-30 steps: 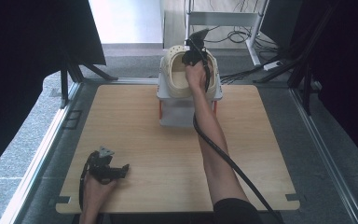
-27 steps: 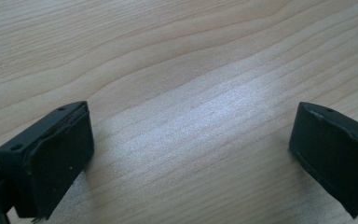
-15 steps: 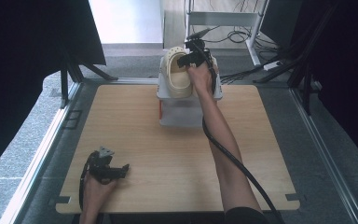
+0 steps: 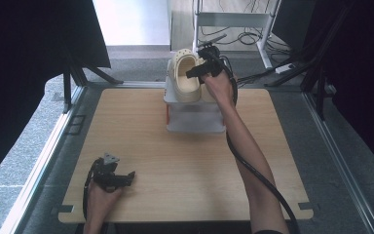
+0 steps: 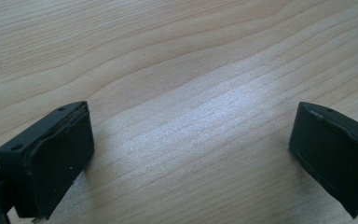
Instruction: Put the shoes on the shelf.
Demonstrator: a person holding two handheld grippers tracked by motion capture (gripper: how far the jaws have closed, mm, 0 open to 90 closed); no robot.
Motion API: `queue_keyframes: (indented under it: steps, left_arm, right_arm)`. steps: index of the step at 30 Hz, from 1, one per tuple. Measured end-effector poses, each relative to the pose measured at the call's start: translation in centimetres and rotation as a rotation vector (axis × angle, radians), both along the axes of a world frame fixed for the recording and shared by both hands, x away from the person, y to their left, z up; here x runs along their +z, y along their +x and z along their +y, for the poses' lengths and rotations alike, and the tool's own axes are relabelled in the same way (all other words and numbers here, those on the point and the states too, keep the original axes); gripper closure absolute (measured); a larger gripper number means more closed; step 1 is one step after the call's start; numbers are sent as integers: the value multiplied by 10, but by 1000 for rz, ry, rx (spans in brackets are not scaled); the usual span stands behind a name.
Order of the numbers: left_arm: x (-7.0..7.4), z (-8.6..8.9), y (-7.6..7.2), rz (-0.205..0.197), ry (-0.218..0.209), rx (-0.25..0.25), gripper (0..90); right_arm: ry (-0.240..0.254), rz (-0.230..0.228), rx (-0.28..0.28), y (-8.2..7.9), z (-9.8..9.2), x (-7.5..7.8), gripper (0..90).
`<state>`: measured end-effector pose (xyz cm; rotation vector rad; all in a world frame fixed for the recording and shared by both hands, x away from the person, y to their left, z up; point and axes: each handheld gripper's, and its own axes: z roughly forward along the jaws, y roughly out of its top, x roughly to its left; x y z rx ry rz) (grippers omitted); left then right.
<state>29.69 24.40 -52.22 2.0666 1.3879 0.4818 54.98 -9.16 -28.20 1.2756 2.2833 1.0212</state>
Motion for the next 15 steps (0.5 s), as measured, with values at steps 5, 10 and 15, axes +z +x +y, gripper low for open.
queue_keyframes:
  steps: [5,10,15]
  left_arm:
    - [0,-2,0,-4,-1,4,0]
    - [0,-2,0,-1,-1,2,0]
    - [0,-2,0,-2,-1,2,0]
  right_arm:
    - [-26,2,53,-15,-5,0,114]
    - [-22,-9,100,-30,-10,-3,62]
    - [-47,-19,155,-45,-13,-8,28]
